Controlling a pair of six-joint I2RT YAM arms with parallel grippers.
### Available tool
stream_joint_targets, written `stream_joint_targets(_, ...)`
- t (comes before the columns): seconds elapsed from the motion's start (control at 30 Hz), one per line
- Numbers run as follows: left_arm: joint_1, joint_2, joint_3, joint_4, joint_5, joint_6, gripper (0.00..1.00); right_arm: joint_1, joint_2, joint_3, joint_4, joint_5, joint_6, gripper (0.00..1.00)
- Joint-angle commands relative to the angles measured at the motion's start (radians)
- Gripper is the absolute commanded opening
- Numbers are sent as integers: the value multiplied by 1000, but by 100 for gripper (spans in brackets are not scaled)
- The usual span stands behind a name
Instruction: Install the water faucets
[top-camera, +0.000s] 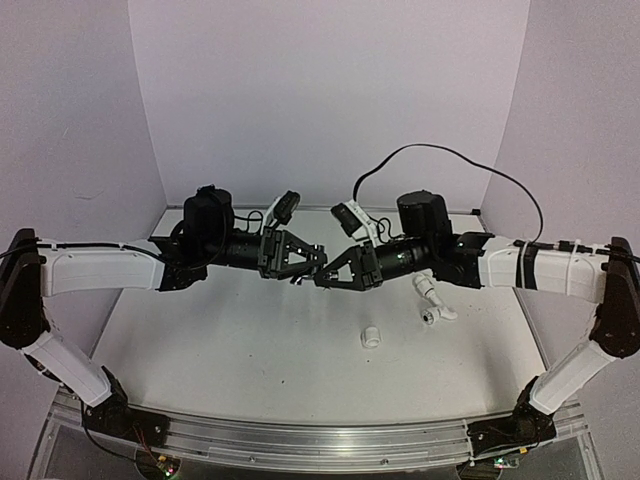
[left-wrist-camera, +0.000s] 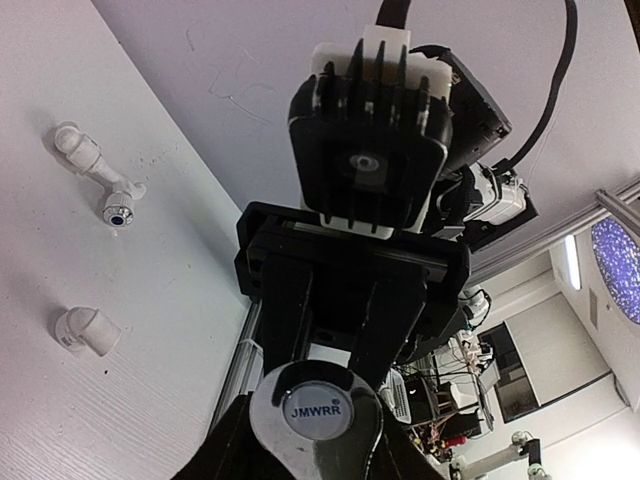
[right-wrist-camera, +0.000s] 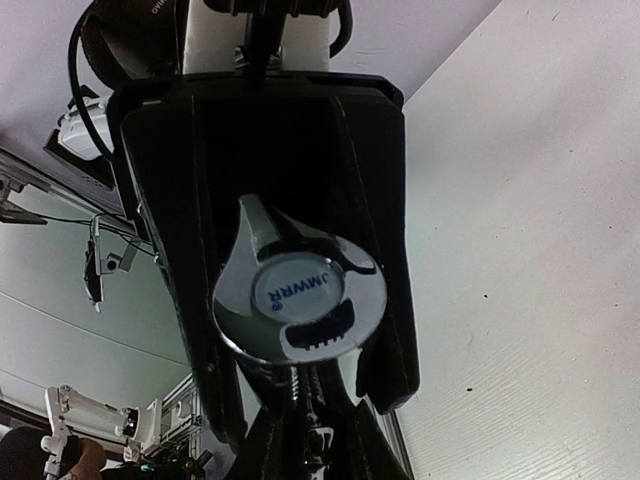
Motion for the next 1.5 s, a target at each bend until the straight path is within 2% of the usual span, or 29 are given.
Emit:
stream_joint_targets(0.0, -11, -11, 34, 93, -21, -19, 21, 2, -38, 9, 75, -8, 1, 0)
stream_joint_targets(0.07, -11, -23, 27, 100, -36, -13, 8, 2, -42, 4, 74, 2, 6, 3)
stream_joint_targets(0.1, -11, -31, 20, 100, -47, -8, 2, 3, -46, -1, 74, 13, 10, 11)
stream_joint_targets(0.17, -11, -51, 2, 100, -59, 10, 0, 1, -62, -14, 74, 42, 26, 31)
stream_joint_targets(0.23, -10, -71, -15, 100, -66, 31, 0, 1, -76, -20, 74, 52, 42, 45)
stream_joint_targets(0.3, -10, -89, -25, 99, -62, 49, 0, -1, -86, -25, 74, 50, 56, 51)
stream_joint_targets(0.37, -7, -104, -33, 98, -57, 61, 0, 0, -93, -26, 73, 42, 62, 53)
stream_joint_targets(0.47, -1, -105, -35, 97, -42, 55, 0, 0, -95, -23, 72, 34, 63, 52)
stream_joint_targets(0.57, -1, -92, -25, 96, -31, 41, 0, -1, -68, -5, 74, -1, 66, 44)
stream_joint_targets(0.63, -1, -85, -19, 97, -30, 37, 0, 0, -53, 4, 77, -11, 67, 31)
stream_joint_targets(0.67, -1, -82, -15, 97, -29, 34, 0, 1, -48, 7, 80, -14, 68, 22)
stream_joint_targets(0.7, -1, -80, -14, 96, -26, 33, 0, 1, -46, 8, 82, -12, 65, 8)
stream_joint_targets(0.73, -1, -78, -14, 96, -24, 32, 0, 0, -46, 8, 83, -7, 63, 1)
stream_joint_targets(0.8, -1, -79, -14, 96, -21, 26, 2, 0, -53, 0, 96, 4, 62, 0)
stream_joint_targets(0.83, -1, -80, -14, 97, -18, 22, 7, 0, -58, -6, 106, 11, 64, 0)
stream_joint_targets(0.9, -1, -79, -14, 97, -16, 11, 28, 0, -66, -18, 131, 30, 72, 0)
stream_joint_targets(0.93, -1, -78, -14, 96, -15, 7, 35, 0, -68, -24, 149, 32, 78, 0)
stream_joint_targets(1.03, -2, -76, -19, 97, -11, 2, 44, -1, -78, -46, 211, 57, 107, 0)
stream_joint_targets(1.27, -2, -114, -57, 103, -12, 13, 50, 0, -84, -71, 261, 93, 133, 0)
stream_joint_targets(1.47, -1, -138, -85, 103, 12, 25, 35, 0, -83, -70, 264, 106, 137, 0)
